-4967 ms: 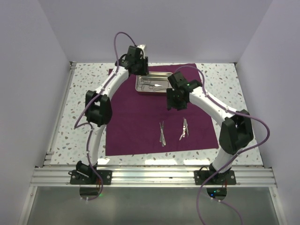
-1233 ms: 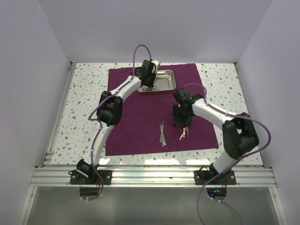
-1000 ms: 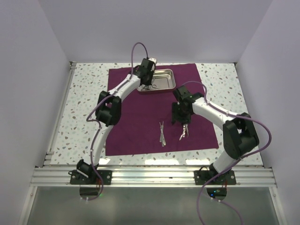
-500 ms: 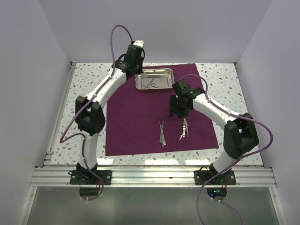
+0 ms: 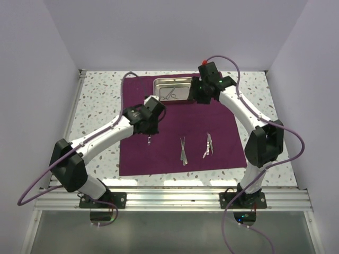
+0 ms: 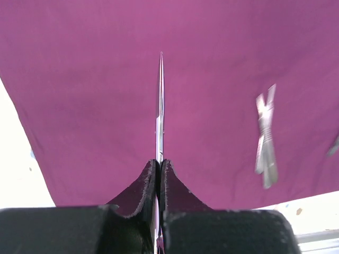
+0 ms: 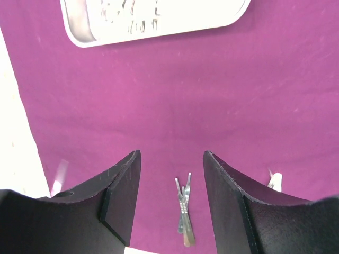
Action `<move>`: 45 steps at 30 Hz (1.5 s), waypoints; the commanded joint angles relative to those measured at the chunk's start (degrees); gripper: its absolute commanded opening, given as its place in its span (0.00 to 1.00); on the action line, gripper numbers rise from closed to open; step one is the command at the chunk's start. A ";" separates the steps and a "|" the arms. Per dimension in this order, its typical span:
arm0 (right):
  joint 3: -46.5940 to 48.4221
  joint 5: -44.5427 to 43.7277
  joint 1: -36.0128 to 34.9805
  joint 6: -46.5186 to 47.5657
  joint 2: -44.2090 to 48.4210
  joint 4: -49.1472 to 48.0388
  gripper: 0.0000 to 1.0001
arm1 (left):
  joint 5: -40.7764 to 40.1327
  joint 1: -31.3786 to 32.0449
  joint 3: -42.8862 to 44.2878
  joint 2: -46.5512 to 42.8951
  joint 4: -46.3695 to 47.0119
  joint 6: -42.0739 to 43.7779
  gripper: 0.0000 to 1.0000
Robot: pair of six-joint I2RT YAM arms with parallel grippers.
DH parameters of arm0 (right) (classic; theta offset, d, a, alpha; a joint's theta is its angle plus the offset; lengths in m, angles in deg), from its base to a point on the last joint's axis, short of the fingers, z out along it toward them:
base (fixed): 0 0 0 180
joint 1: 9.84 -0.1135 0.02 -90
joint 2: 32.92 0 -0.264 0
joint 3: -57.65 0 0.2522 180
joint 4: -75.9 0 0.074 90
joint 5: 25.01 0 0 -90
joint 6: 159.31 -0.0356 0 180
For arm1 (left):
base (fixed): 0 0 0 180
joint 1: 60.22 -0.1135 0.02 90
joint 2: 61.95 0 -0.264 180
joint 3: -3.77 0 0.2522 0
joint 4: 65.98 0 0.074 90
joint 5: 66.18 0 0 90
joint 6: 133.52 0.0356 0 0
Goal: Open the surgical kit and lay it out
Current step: Place the medical item in the surgical kit, then adjust the container in the surgical kit.
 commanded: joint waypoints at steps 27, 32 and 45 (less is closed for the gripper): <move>20.47 7.97 2.52 -0.95 -16.10 4.45 0.57 | -2.31 3.09 0.10 2.71 0.24 -4.10 0.99; 40.59 7.81 2.25 -1.56 -28.86 8.58 0.59 | 2.15 -7.16 7.06 1.57 -0.66 0.30 1.00; 45.72 1.57 0.85 -2.36 -40.22 8.67 0.61 | 8.57 -19.59 30.82 20.33 12.62 16.39 0.98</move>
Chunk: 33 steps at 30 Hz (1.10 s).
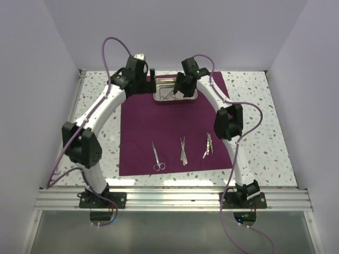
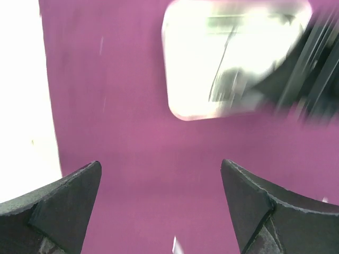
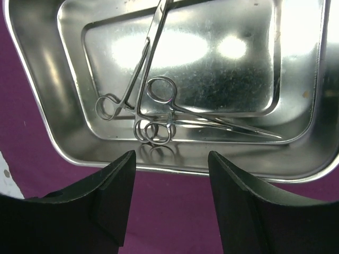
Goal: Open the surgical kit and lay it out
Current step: Adjust the container in the surgical kit.
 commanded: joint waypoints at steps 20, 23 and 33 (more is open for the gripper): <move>-3.19 -3.14 3.56 6.31 16.61 4.48 0.61 | 17.91 1.36 36.71 40.82 16.87 6.12 0.92; -3.89 -6.12 3.91 6.75 19.25 4.65 0.62 | 16.24 1.36 35.21 39.94 16.69 6.65 0.92; -9.86 -15.36 7.51 6.66 16.18 9.75 0.61 | 14.04 1.89 33.28 37.74 16.61 7.27 0.92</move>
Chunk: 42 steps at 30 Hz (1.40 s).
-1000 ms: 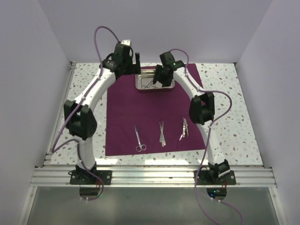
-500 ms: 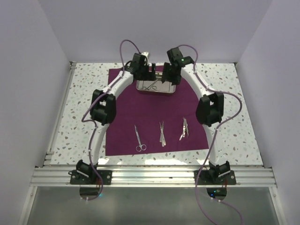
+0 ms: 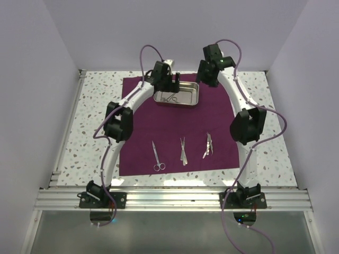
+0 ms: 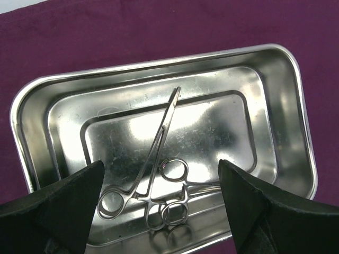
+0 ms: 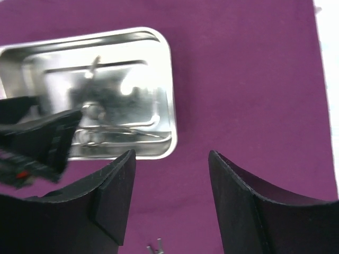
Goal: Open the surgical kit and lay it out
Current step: Adjust the container in the surgical kit.
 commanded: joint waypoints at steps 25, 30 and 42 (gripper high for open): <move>-8.42 6.33 0.87 -3.24 -7.65 -8.50 0.57 | -3.33 0.74 -1.22 -6.82 2.35 2.00 0.94; -8.24 7.03 0.16 -2.27 -10.29 -7.71 0.52 | -2.89 1.88 2.47 -4.09 2.44 2.88 0.95; -12.46 7.12 -0.54 0.10 -7.66 -6.39 0.00 | -1.39 2.41 2.65 2.41 3.50 7.54 0.98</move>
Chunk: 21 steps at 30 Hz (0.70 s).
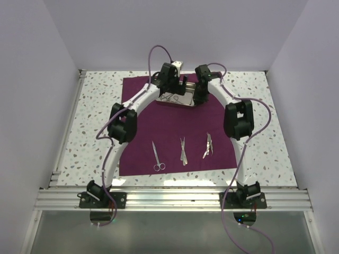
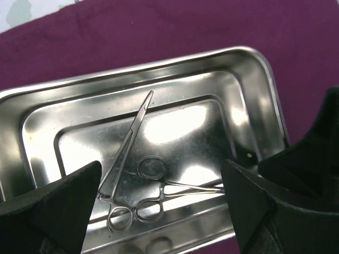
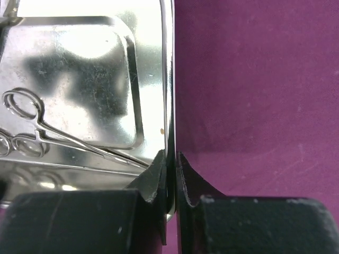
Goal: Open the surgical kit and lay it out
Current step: Adjust the container in the surgical kit, then pick up the medical item from the container.
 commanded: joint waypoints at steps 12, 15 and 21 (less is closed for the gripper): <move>-17.70 3.11 -2.52 2.38 15.98 -0.94 0.00 | -3.67 -1.53 5.49 11.05 1.71 7.34 0.92; -18.14 3.11 -3.40 2.55 16.78 -0.15 0.00 | -4.13 -1.44 5.23 12.19 0.65 7.43 0.73; -16.30 2.76 -3.57 2.64 15.99 1.08 0.00 | -5.09 0.49 -1.09 9.82 -0.40 8.66 0.53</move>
